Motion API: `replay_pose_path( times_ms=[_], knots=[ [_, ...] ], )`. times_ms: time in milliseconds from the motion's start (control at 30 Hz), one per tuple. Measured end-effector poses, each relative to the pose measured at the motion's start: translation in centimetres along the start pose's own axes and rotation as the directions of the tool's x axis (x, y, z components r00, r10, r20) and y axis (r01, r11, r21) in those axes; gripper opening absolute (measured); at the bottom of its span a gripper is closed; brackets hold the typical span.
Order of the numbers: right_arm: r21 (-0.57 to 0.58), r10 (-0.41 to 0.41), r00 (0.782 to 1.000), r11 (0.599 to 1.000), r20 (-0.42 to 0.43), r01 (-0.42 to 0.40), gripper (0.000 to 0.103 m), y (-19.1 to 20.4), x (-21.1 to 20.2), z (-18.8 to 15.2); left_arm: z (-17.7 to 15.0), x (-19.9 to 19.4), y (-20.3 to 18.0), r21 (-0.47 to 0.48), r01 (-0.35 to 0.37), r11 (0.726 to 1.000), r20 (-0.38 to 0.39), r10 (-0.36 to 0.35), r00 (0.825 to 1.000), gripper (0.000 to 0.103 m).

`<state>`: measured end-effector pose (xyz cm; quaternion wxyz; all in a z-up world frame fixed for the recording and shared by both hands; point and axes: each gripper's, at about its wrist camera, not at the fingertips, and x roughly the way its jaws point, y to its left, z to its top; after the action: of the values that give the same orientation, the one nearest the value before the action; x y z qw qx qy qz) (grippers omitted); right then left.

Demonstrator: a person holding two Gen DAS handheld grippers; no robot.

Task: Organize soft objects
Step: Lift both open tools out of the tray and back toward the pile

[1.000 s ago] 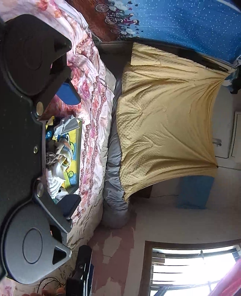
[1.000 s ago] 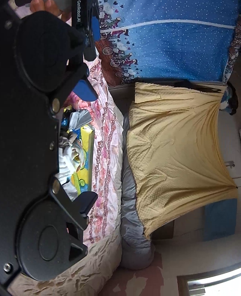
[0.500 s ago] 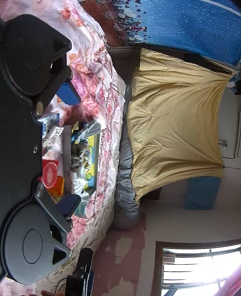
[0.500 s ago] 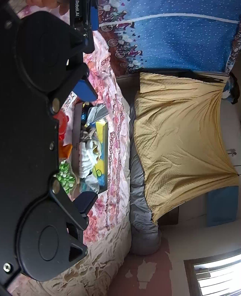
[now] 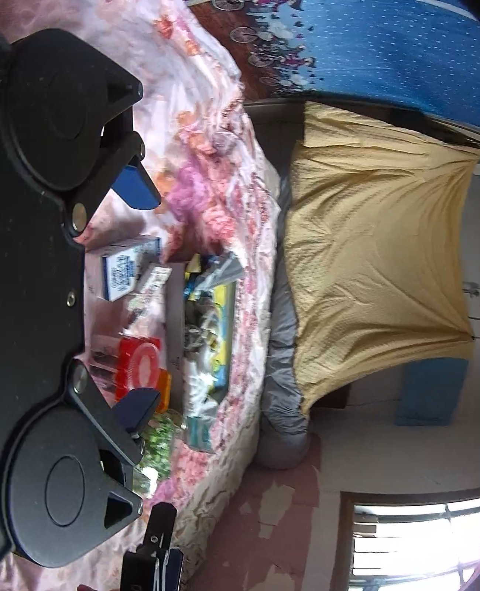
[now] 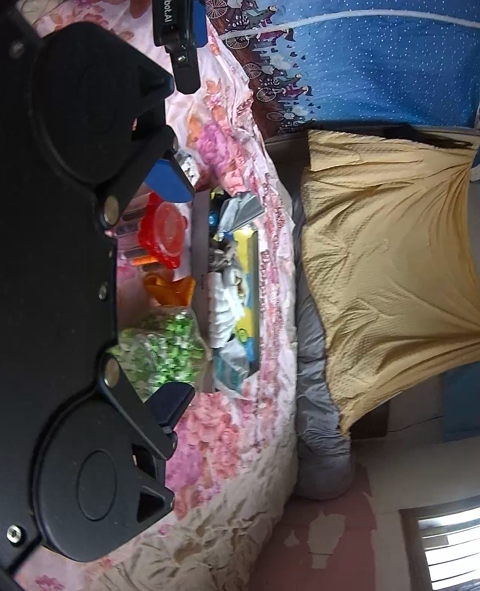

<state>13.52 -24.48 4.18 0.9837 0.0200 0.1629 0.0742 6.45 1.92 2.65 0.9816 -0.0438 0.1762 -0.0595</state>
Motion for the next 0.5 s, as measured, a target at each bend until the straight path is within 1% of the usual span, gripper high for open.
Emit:
replay_pose_path(
  times_ms=[67, 267, 500],
  knots=[
    [-0.001, 0.001, 1.0, 1.0, -0.009, -0.001, 0.103, -0.1, -0.7, -0.6, -0.4, 0.4, 0.1, -0.001, -0.001, 1.0, -0.018, 0.001, 1.0, 0.102],
    [0.015, 0.004, 0.999, 1.0, -0.04, -0.004, 0.103, -0.4, -0.7, -2.1, -1.1, 0.8, -0.1, 0.0, 0.009, 1.0, -0.064, -0.009, 0.998, 0.102],
    [-0.003, 0.019, 0.996, 1.0, -0.085, -0.019, 0.103, 0.0, -1.1, -3.0, -1.8, 1.1, -0.3, 0.006, 0.009, 1.0, -0.09, -0.009, 0.996, 0.102]
  ],
)
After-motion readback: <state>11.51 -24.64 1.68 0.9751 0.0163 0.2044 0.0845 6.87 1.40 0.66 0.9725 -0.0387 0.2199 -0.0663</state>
